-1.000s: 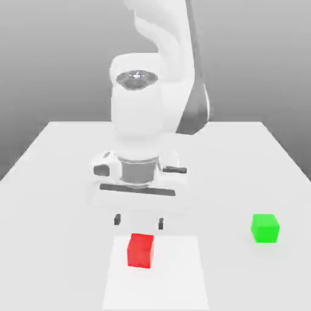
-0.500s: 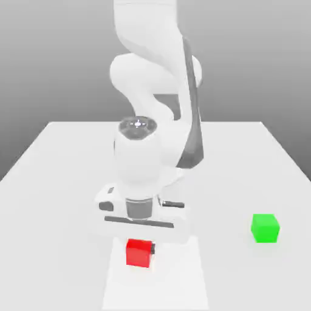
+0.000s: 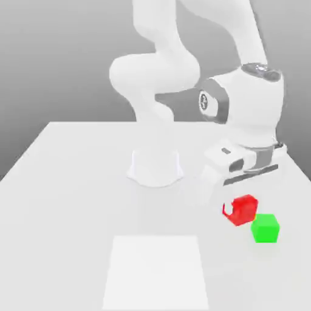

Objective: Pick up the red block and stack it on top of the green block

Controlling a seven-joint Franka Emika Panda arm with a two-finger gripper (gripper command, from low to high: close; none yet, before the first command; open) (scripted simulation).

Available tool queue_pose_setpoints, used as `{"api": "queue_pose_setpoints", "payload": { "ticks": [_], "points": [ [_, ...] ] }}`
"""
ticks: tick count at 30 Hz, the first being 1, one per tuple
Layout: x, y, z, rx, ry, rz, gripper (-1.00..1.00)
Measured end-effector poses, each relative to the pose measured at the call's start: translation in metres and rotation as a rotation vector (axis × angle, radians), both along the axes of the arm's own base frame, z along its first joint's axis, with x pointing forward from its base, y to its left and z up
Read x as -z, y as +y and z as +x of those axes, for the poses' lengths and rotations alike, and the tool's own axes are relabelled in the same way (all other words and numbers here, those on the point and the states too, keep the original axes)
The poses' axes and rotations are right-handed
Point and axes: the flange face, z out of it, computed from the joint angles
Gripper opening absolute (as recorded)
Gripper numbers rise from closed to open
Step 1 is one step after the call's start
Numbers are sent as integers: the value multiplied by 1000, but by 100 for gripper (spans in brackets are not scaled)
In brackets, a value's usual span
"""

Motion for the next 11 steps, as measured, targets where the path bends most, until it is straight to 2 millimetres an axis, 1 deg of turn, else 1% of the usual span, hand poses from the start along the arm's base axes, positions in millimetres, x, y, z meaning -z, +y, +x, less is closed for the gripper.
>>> {"api": "queue_pose_setpoints", "payload": {
  "ticks": [1, 2, 5, 8, 9, 11],
  "points": [
    [1, 13, -10, -47, -1, -2, -100],
    [6, 20, -15, -72, -2, -3, -100],
    [28, 26, -17, -90, -5, -5, -100],
    [57, 24, -18, -88, -3, -4, -100],
    [62, 24, -18, -89, -2, -3, 100],
    [62, 24, -18, -89, -2, -3, 100]
  ]
}}
